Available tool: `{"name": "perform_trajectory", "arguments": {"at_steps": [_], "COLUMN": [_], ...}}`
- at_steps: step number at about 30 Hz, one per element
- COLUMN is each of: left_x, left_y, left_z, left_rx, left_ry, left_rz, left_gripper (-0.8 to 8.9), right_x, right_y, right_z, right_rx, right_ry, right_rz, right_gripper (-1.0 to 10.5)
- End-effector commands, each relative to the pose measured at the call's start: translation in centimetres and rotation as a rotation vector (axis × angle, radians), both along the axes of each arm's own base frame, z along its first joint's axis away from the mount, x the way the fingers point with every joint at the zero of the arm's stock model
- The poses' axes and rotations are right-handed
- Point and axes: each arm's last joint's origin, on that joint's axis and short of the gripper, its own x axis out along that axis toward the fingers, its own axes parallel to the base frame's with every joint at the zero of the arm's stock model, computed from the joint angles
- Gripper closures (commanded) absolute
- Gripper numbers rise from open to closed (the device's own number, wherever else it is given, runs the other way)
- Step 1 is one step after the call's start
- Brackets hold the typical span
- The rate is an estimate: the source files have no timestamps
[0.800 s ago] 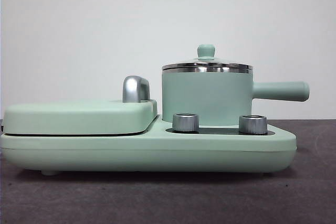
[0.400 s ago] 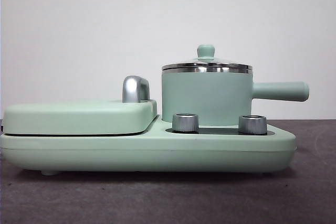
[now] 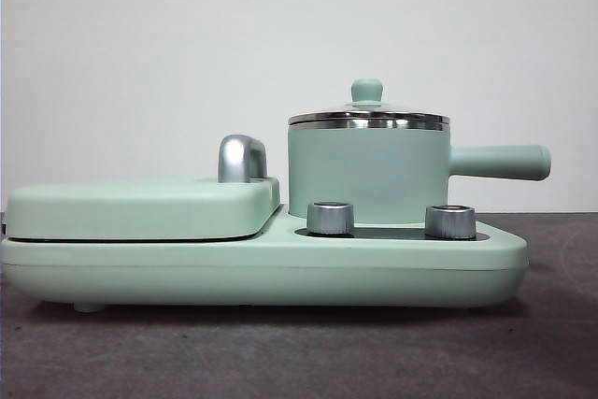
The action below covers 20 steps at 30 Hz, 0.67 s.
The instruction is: Put the buns in a small steamer
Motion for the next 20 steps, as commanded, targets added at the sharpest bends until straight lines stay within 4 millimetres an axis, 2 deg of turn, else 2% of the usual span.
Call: {"name": "perform_trajectory", "arguments": {"at_steps": [1, 5, 20], "left_x": [0.08, 0.08, 0.08], "left_y": [0.00, 0.00, 0.00], "left_z": [-0.70, -0.70, -0.70], "left_rx": [0.016, 0.016, 0.016], "left_ry": [0.022, 0.022, 0.022], "left_rz": [0.000, 0.000, 0.000], "left_gripper": [8.02, 8.02, 8.02], "right_x": [-0.18, -0.31, -0.27], "right_y": [-0.09, -0.12, -0.05], "right_z": [-0.40, -0.63, -0.40], "right_rx": [-0.082, -0.159, -0.152], "right_ry": [0.026, 0.045, 0.020], "right_rz": [-0.021, -0.019, -0.002], "right_gripper": [9.3, 9.3, 9.3]}}
